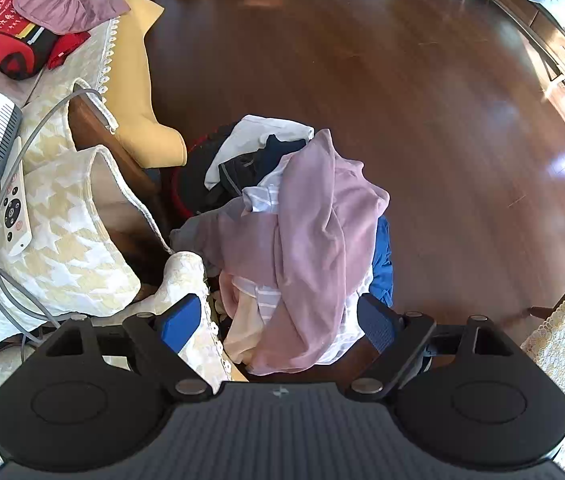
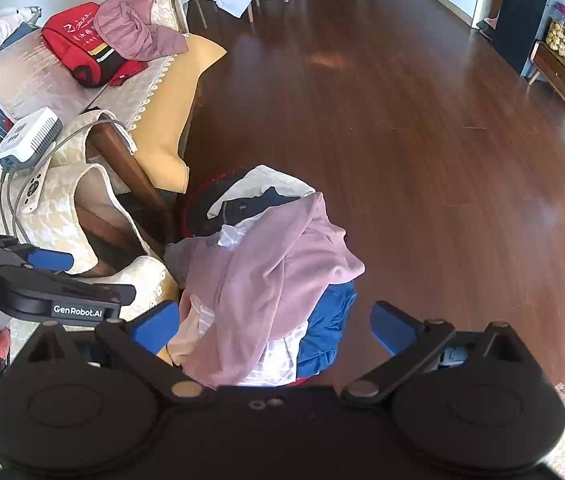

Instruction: Fold clothes

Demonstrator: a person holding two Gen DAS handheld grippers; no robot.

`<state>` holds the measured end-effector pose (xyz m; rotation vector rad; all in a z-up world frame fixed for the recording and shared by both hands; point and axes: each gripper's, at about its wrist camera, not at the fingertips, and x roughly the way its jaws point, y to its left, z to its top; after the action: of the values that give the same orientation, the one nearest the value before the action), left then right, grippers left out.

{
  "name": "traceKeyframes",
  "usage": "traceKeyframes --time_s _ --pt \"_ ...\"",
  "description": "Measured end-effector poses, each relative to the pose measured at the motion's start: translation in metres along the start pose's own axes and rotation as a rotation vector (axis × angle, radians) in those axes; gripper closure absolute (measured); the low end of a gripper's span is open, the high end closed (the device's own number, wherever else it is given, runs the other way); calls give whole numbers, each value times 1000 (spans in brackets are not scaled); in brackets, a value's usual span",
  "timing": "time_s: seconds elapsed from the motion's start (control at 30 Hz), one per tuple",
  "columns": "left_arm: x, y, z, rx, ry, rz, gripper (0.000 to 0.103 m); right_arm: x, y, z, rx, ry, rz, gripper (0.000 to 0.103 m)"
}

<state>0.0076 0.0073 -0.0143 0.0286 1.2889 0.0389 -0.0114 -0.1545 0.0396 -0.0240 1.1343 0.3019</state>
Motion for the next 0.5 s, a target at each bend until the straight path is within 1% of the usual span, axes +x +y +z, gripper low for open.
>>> traceKeyframes --time_s 0.13,0.23,0.33,0.43,0.5 --pt "9 1 -1 2 5 -4 18 9 -2 1 -7 12 2 0" --pt "25 0 -3 9 5 -17 18 24 -7 2 -29 22 6 0" --pt "50 0 -5 7 10 -15 18 45 -13 5 -46 21 6 0" --pt "82 -1 -8 -14 25 -31 18 77 -23 9 -57 7 18 0" --pt "105 -2 -10 -12 23 -32 18 100 -28 12 -71 14 36 0"
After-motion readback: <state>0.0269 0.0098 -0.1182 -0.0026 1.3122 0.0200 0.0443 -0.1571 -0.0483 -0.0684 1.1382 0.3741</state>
